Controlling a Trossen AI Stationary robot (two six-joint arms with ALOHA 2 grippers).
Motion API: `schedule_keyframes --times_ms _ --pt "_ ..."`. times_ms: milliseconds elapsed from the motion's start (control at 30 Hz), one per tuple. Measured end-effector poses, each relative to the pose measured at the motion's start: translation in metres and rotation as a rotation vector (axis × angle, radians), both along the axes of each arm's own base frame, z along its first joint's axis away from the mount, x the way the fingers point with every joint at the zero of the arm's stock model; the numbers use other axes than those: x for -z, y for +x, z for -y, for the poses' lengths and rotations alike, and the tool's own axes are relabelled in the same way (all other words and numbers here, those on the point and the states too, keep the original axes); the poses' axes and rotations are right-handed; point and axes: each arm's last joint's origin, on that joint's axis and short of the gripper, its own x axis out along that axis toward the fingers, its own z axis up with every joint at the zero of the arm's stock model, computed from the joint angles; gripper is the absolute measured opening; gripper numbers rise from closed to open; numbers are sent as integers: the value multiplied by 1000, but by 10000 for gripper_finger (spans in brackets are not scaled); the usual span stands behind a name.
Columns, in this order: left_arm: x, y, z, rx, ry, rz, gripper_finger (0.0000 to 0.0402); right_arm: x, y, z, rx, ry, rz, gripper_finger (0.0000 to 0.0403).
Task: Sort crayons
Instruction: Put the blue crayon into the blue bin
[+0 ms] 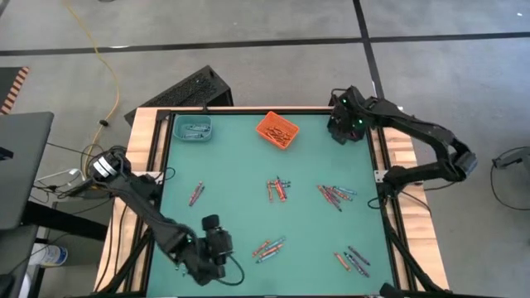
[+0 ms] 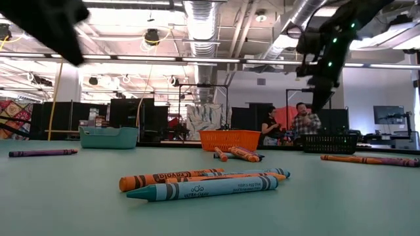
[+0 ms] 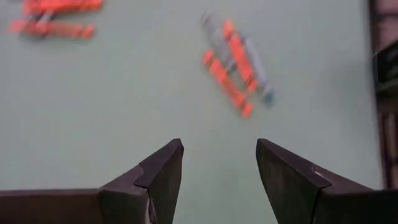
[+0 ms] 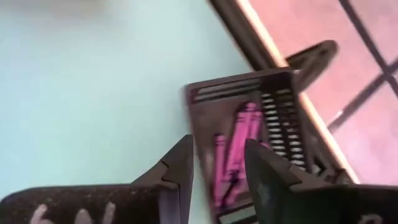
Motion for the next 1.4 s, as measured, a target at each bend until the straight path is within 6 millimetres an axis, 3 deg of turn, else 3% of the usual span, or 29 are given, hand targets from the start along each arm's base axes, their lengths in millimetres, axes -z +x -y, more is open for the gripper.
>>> schedule_keyframes --times_ms 233,500,767,967,1400 --pt "-28 -35 25 24 -9 -162 194 -17 12 -50 -133 81 86 133" --pt "-8 -91 43 -11 -26 -386 194 -27 32 -112 -320 124 153 133" --pt "5 -136 58 -29 38 -449 194 -27 44 -154 -416 163 183 133" --pt "39 -149 55 -36 131 -580 194 -31 51 -175 -467 118 236 133" --pt "72 -154 39 14 108 -660 194 -33 54 -188 -514 109 280 132"
